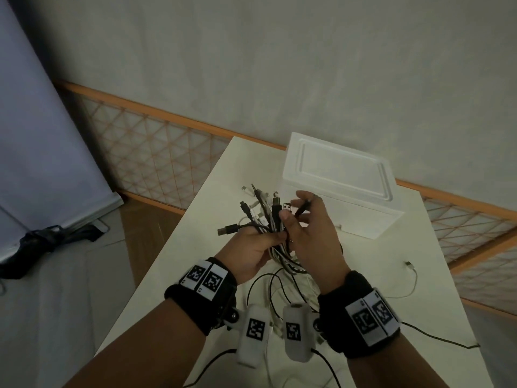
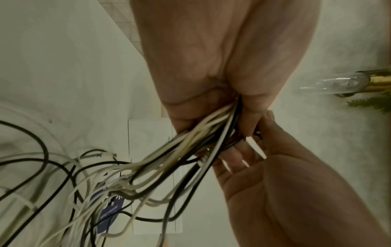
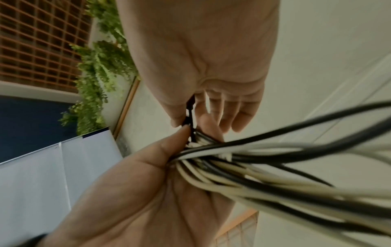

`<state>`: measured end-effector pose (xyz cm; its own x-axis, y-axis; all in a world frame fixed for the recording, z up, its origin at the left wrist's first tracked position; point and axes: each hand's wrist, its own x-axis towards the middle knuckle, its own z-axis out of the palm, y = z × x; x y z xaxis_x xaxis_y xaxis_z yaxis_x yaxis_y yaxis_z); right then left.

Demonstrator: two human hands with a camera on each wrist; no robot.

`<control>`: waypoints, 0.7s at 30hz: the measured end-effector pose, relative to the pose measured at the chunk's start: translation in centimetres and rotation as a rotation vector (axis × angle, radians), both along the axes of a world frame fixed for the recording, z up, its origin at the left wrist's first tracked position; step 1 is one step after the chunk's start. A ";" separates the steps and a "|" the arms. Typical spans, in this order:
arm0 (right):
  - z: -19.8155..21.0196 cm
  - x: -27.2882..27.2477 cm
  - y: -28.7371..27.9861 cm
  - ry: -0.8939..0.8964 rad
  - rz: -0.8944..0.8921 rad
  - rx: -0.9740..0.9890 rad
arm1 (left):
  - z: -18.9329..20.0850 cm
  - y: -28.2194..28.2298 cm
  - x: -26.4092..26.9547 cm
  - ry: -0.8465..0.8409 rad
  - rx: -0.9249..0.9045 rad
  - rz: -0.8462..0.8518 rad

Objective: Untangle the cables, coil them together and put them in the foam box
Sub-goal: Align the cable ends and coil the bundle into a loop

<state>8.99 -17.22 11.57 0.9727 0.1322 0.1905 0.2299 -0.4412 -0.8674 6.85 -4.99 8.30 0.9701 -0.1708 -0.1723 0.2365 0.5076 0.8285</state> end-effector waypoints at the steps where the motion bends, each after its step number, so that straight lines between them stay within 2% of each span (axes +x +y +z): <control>1: 0.1 -0.2 -0.1 -0.107 -0.044 -0.060 | 0.0 -0.1 0.0 0.004 0.032 0.000; 3: 0.5 -0.7 -0.1 -0.425 -0.144 -0.229 | 0.0 -0.2 -0.1 0.010 0.100 0.026; 5: 1.3 -1.0 0.2 -0.650 -0.129 -0.407 | -0.1 -0.3 -0.2 -0.012 0.195 0.059; 6: 1.7 -1.1 0.5 -0.655 -0.053 -0.503 | -0.1 -0.4 -0.1 -0.035 0.277 0.064; 8: 2.5 -1.2 1.0 -0.477 0.103 -0.651 | -0.3 -0.8 0.1 -0.065 0.451 0.081; 10: 2.6 -0.9 1.1 -0.325 0.153 -0.689 | -0.3 -1.1 0.1 -0.062 0.485 0.103; 14: 2.7 -1.0 1.2 -0.346 0.186 -0.669 | -0.1 -1.2 -0.3 -0.072 0.497 0.118; 17: 2.3 -1.0 0.7 -0.379 0.307 -0.627 | -0.1 -0.8 -0.7 -0.023 0.590 0.126; 19: 1.9 -1.1 0.2 -0.383 0.341 -0.432 | -0.2 -0.7 -0.9 0.013 0.592 0.099; 21: 1.5 -1.3 -0.2 -0.340 0.207 -0.207 | -0.2 -0.9 -1.0 -0.004 0.356 0.100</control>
<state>7.65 -17.41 13.06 0.8085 0.3863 0.4440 0.5883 -0.5121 -0.6258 5.86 -5.87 8.06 0.9797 -0.0052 -0.2003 0.1970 0.2082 0.9580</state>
